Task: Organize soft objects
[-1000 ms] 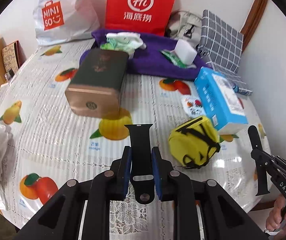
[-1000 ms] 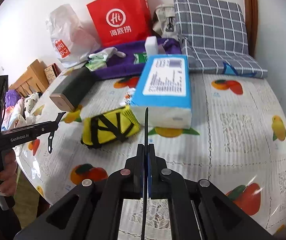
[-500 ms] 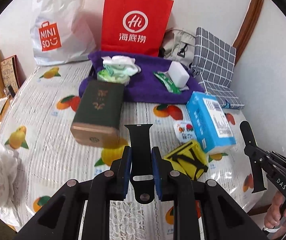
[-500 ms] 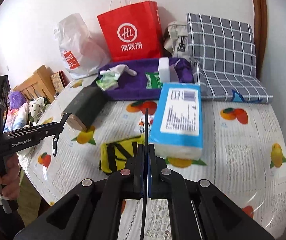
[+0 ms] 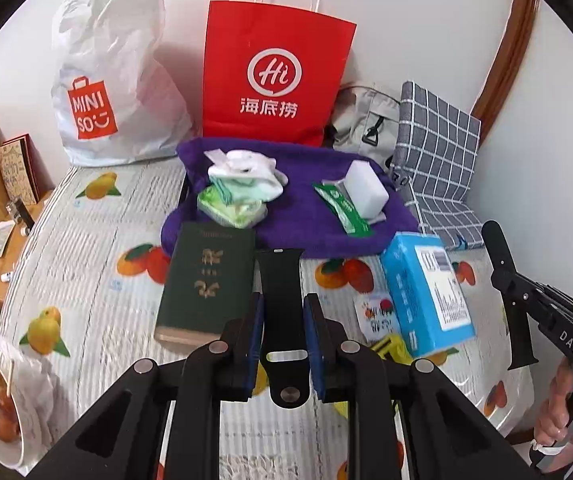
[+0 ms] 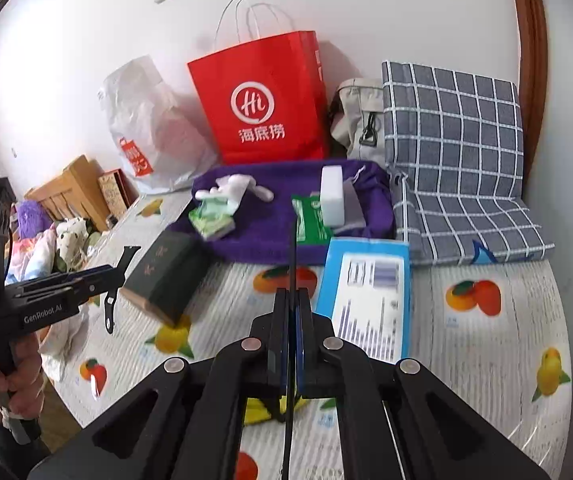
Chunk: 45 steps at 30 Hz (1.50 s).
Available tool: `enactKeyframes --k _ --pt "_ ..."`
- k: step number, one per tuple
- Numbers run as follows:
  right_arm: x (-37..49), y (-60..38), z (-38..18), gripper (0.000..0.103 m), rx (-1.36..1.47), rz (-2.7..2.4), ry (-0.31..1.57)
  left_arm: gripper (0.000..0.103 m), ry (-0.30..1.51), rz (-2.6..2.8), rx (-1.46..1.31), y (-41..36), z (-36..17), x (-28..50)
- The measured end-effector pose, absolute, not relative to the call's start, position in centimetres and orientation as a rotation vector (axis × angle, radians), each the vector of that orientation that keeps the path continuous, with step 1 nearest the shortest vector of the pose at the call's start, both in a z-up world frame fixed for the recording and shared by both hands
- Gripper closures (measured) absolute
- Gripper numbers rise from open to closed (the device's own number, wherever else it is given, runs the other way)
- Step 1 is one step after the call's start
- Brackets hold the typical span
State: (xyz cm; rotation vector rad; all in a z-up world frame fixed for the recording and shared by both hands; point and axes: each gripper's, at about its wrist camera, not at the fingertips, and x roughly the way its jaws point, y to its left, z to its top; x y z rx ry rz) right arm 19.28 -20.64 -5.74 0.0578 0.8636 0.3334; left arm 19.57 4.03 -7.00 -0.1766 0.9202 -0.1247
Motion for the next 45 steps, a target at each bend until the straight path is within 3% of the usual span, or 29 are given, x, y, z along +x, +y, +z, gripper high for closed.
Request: enactKeyframes --k 36,45 --pt "36.8 -20.5 -5.8 0.100 0.068 0.293 0.851 0.083 0.908 -0.127 -0.216 4.7 -7.1 34.4" --pt "40.6 -21.8 -8.8 0.100 0.111 0.274 0.911 0.083 0.947 -0.122 -0.211 4.4 -9.4 37.4"
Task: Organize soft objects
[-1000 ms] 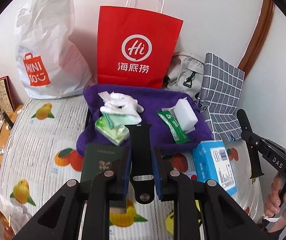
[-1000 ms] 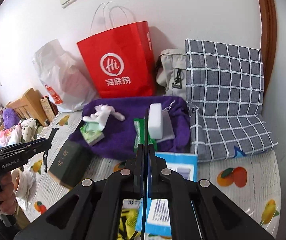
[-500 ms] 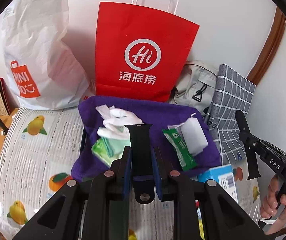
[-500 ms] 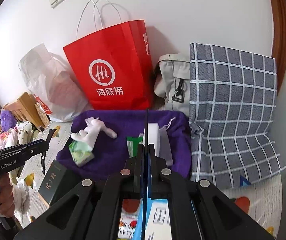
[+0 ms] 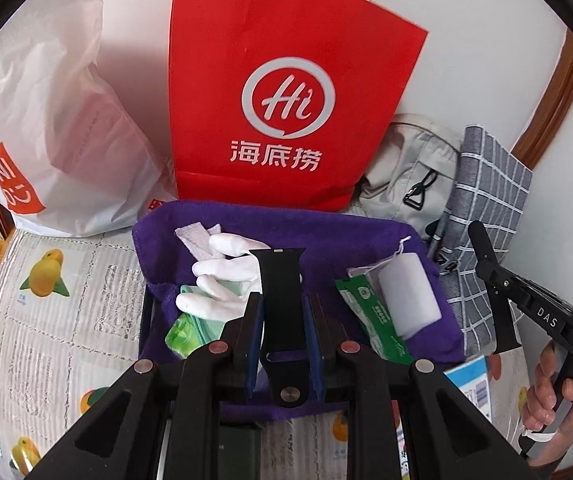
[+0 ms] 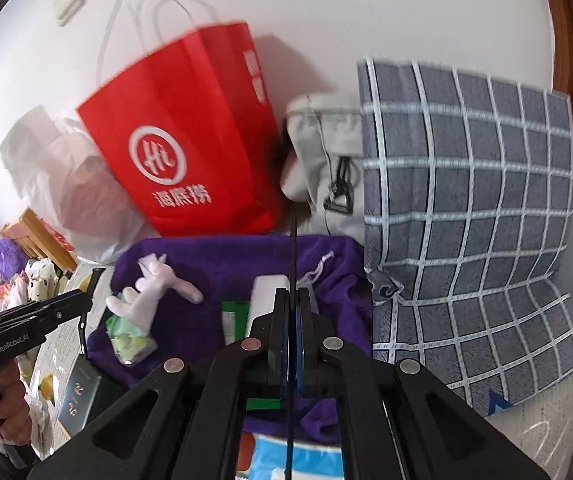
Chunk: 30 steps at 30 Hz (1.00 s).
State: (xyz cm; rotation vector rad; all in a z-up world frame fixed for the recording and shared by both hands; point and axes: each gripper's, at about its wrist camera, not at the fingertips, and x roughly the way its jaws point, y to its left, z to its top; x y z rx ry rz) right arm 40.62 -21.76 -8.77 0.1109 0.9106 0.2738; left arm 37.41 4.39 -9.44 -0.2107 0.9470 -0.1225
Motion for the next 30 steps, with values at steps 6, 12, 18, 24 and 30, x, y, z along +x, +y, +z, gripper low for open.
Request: enactKeyframes --k 6,12,18,24,30 --pt "42.0 -22.0 -10.8 0.100 0.147 0.318 0.949 0.083 0.958 -0.118 -0.215 4.3 -10.8 38.4" --pt "42.9 -22.9 -12.5 0.100 0.163 0.288 0.967 0.083 0.985 -0.125 -0.209 4.0 -11.7 39.3" --pt "43.6 -22.9 -14.1 0.100 0.191 0.279 0.972 0.083 0.993 -0.139 -0.194 3.6 -12.0 39.8" --pt "44.2 -22.0 -15.7 0.099 0.192 0.296 1.009 0.083 1.024 -0.145 -0.198 3.5 -13.3 40.3" --pt "44.4 -22.3 -16.5 0.097 0.186 0.272 1.039 0.083 1.049 -0.155 -0.182 2.7 -14.2 40.5"
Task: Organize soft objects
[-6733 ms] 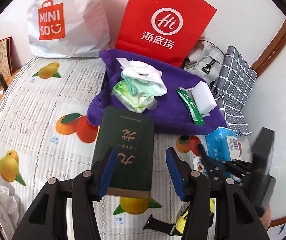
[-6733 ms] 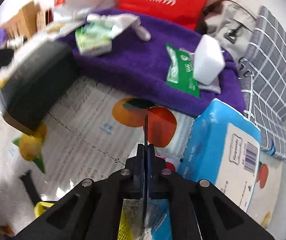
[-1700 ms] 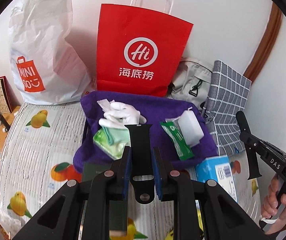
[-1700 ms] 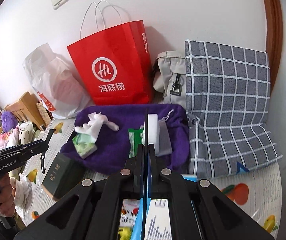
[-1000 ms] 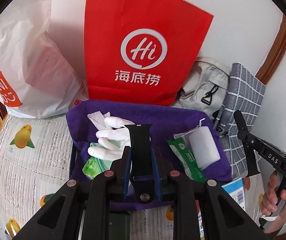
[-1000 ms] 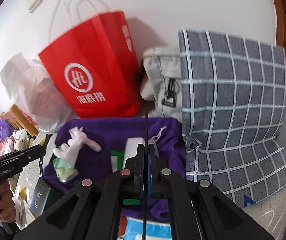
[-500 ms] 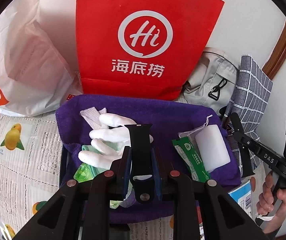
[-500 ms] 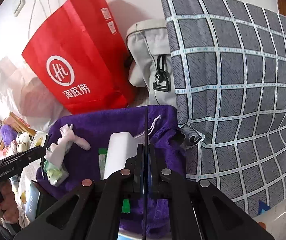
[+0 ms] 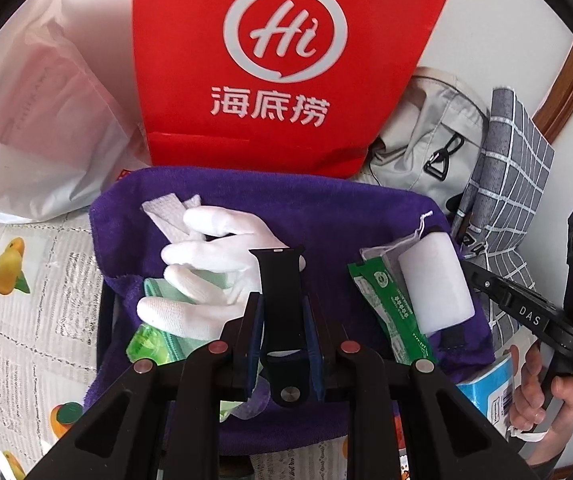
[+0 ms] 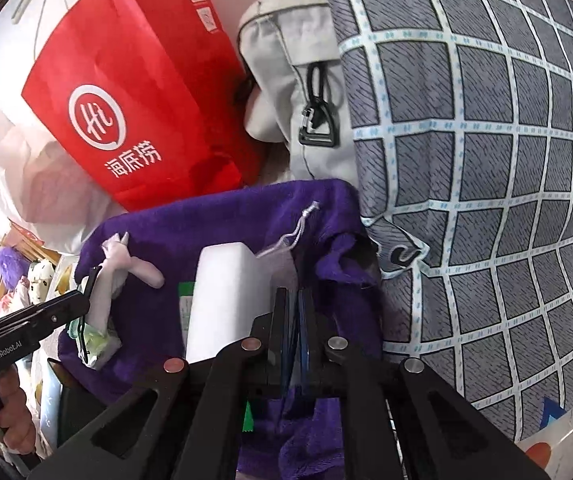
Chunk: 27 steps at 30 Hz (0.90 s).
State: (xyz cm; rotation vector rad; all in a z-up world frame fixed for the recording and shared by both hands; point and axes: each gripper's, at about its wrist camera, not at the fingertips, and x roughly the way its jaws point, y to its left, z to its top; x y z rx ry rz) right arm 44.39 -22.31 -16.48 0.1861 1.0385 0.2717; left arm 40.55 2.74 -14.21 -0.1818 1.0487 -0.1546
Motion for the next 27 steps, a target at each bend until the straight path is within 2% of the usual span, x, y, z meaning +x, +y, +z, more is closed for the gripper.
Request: enactKeyframes --k 9,12,14,16,19,23,27 --pt "43.6 -22.7 -15.7 0.097 0.163 0.278 1.042 0.083 1.098 -0.148 -0.167 2.1 -15.2 41.0" --pt "43.1 -22.5 -14.9 0.083 0.155 0.299 1.036 0.082 1.126 -0.149 -0.180 2.2 -15.5 41.2" --pt "42.6 -22.3 -14.2 0.066 0.145 0.305 1.019 0.082 1.141 -0.145 -0.208 2.4 -15.6 41.2" --pt "42.3 -21.8 -13.5 0.062 0.140 0.312 0.999 0.082 1.140 -0.147 -0.215 2.7 -15.4 41.0" --pt "41.6 -21.2 -12.4 0.062 0.128 0.328 0.983 0.077 1.134 -0.140 -0.213 3.0 -14.5 40.5" --pt "39.8 -20.6 -11.3 0.062 0.115 0.339 0.965 0.076 1.102 -0.131 -0.227 3.5 -12.9 39.1" --pt "36.5 -19.6 -11.2 0.062 0.062 0.358 0.970 0.068 1.085 -0.123 -0.240 3.9 -12.2 36.7"
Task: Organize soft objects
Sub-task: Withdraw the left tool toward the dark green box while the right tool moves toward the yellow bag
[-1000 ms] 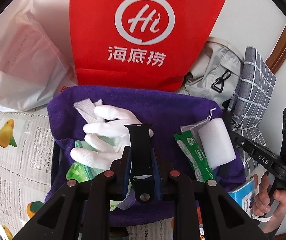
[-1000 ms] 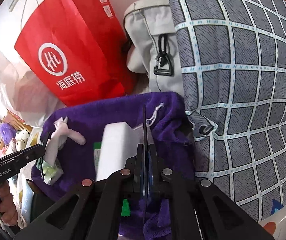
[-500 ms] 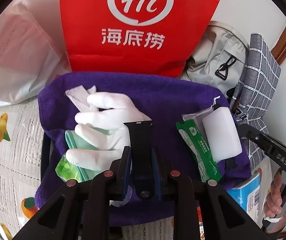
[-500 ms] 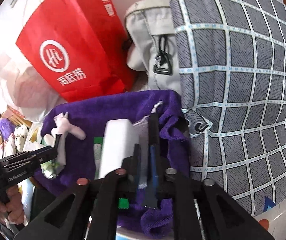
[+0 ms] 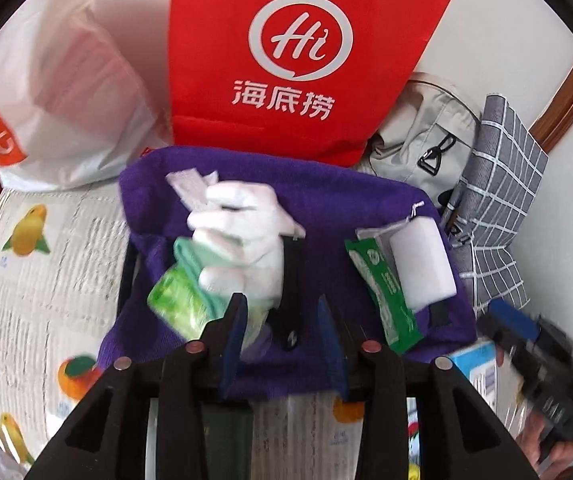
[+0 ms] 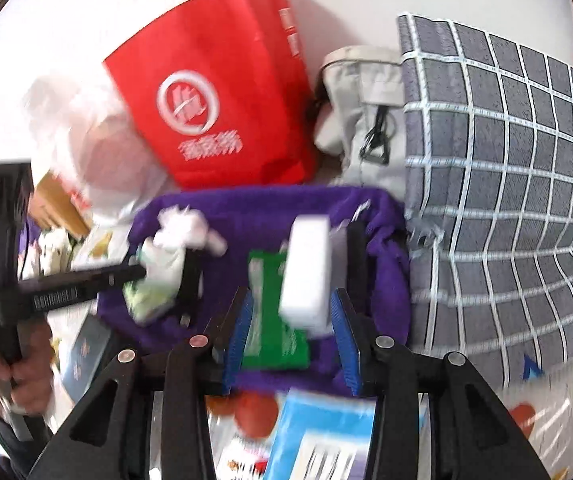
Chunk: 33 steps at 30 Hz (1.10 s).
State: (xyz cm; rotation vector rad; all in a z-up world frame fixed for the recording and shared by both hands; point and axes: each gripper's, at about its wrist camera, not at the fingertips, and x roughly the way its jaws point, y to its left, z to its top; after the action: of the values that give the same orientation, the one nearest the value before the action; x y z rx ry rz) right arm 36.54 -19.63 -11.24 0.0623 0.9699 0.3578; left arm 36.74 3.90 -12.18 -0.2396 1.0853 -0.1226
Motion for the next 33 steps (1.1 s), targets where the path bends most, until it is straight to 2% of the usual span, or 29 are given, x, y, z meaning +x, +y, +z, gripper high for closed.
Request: enactKeyframes --k 6,9,13,27,28,30,33 --pt "29.9 -17.3 -12.3 0.063 -0.074 0.353 0.986 0.068 1.081 -0.132 -0.243 4.6 -11.7 32.7" --pt "27.0 -15.4 -14.0 0.068 -0.176 0.397 1.050 0.068 1.075 -0.135 -0.241 4.9 -11.5 30.6" --pt "24.0 -13.3 -15.7 0.069 -0.283 0.444 1.110 0.068 1.075 -0.167 -0.276 5.3 -11.8 27.9" --pt "22.6 -9.7 -19.4 0.072 -0.496 0.338 1.207 0.068 1.025 -0.163 -0.357 9.2 -11.6 22.8" --pt "22.6 -9.5 -19.5 0.075 -0.503 0.337 1.203 0.068 1.021 -0.167 -0.362 9.5 -11.6 22.5" --pt "22.6 -9.6 -19.5 0.100 -0.495 0.337 1.205 0.068 1.011 -0.171 -0.370 9.9 -11.4 22.1" --pt "22.4 -9.8 -19.8 0.102 -0.504 0.341 1.195 0.068 1.001 -0.172 -0.385 10.6 -11.2 21.5"
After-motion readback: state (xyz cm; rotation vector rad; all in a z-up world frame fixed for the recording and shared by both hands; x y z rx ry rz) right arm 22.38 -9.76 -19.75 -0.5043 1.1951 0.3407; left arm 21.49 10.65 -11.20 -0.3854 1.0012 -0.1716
